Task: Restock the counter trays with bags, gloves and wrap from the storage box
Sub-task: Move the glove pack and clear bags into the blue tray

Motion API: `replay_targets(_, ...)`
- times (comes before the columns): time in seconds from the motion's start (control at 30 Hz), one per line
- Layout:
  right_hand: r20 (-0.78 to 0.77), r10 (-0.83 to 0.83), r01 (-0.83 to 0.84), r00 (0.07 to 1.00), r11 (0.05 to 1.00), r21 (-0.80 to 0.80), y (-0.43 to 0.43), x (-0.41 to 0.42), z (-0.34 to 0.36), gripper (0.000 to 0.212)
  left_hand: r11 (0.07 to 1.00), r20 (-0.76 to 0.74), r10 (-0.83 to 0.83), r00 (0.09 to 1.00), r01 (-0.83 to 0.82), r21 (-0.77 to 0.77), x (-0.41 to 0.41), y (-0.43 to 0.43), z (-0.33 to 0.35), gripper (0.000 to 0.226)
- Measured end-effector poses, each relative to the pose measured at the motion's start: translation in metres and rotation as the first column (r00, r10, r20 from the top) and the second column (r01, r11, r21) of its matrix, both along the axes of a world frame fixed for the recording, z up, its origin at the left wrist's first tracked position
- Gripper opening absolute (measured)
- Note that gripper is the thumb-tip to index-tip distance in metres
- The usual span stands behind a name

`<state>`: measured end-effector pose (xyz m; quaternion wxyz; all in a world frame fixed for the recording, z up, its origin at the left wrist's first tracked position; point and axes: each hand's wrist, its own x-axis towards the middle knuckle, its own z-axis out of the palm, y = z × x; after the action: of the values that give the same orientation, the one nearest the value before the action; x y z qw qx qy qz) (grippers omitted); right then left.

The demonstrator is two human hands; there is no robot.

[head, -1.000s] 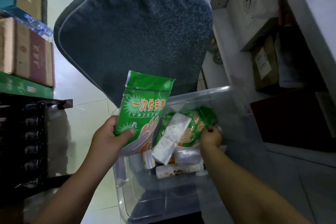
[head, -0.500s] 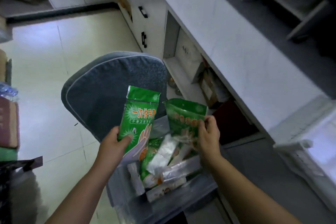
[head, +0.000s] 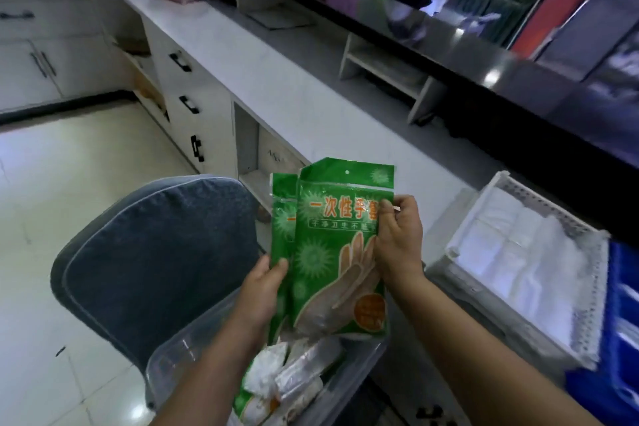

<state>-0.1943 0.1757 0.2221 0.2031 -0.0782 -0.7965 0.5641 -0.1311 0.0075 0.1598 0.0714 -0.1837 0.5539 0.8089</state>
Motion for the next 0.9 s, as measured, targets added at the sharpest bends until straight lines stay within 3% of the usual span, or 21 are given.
replay_targets(0.17,0.065,-0.106,0.109,0.992,0.993,-0.043,0.027,0.004,0.008,0.018,0.972,0.054,-0.095,0.994,0.081,0.221,-0.003,0.035,0.015,0.036)
replay_targets(0.23,0.085,-0.103,0.113,0.991,0.987,-0.118,0.042,0.009,0.013,0.019,0.97,0.015,-0.13,0.991,0.124,0.21,-0.003,0.048,0.018,0.03)
replay_targets(0.37,0.074,-0.097,0.107,0.993,0.982,-0.156,0.076,0.024,0.027,0.018,0.952,-0.043,-0.229,0.973,0.233,0.197,0.0,0.081,0.024,0.05)
replay_targets(0.43,0.071,-0.097,0.108,0.993,0.976,-0.186,0.098,0.035,0.033,0.018,0.944,-0.07,-0.262,0.963,0.27,0.187,0.004,0.106,0.028,0.049)
replay_targets(0.67,0.013,-0.151,0.15,0.988,0.964,-0.219,0.197,0.079,0.053,0.018,0.919,-0.148,-0.393,0.908,0.395,-0.013,0.03,0.212,0.05,0.054)
replay_targets(0.83,-0.065,-0.269,0.257,0.961,0.955,-0.149,0.285,0.119,0.066,0.02,0.899,-0.248,-0.432,0.867,0.393,-0.191,0.058,0.299,0.071,0.021)
replay_targets(0.9,-0.1,-0.302,0.291,0.948,0.95,-0.108,0.32,0.134,0.067,0.015,0.901,-0.276,-0.422,0.863,0.365,-0.235,0.069,0.331,0.078,0.02)
